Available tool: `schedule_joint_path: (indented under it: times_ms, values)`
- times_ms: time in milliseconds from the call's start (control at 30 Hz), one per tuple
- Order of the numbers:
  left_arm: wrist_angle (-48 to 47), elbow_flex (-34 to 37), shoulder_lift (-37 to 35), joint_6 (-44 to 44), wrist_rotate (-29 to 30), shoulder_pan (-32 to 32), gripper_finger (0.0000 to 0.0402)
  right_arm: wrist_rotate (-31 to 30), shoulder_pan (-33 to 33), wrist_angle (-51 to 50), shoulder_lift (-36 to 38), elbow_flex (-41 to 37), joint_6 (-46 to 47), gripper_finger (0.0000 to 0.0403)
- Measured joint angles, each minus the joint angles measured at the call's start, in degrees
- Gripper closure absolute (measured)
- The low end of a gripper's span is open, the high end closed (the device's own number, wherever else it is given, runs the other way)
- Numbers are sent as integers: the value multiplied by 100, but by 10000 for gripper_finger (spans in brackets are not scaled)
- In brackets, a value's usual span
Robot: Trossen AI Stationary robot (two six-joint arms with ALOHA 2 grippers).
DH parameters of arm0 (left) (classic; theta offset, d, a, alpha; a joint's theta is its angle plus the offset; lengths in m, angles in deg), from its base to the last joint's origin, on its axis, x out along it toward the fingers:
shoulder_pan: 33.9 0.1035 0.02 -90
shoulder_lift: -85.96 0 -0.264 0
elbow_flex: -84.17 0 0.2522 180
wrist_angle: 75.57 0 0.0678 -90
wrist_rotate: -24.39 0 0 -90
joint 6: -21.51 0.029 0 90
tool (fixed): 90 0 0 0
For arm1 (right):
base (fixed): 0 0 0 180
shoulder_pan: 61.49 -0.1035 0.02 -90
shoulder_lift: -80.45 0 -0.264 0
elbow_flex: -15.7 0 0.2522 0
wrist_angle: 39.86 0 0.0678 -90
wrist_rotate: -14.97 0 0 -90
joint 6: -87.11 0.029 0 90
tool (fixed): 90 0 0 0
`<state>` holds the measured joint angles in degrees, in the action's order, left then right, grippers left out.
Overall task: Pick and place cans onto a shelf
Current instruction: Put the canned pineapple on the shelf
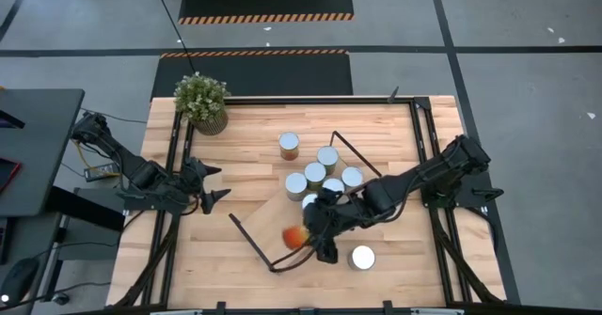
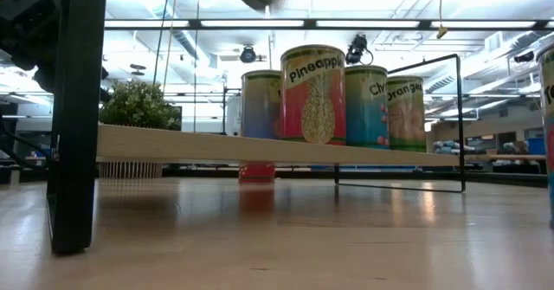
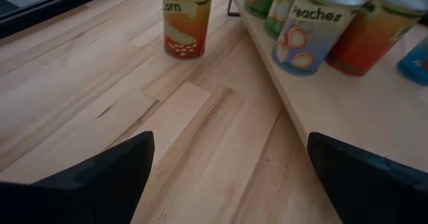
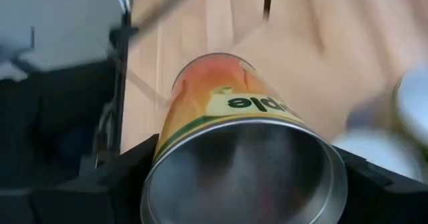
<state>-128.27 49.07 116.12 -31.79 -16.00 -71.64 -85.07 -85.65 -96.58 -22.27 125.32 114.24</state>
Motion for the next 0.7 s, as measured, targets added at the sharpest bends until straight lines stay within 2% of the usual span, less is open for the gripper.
schedule_joint_path:
  times_ms: [167,233,533,700]
  values:
    - [0,2,53,-1,9,1,2,-633,190,-51,-367,726,-663,76]
    - [6,2,73,-2,10,0,2,-679,322,-116,-573,1027,-869,76]
    - [11,2,98,-6,9,0,2,-189,854,-831,-1733,2368,-1798,76]
    - [10,2,98,-4,9,0,2,-87,1109,-1109,-2189,2853,-2347,76]
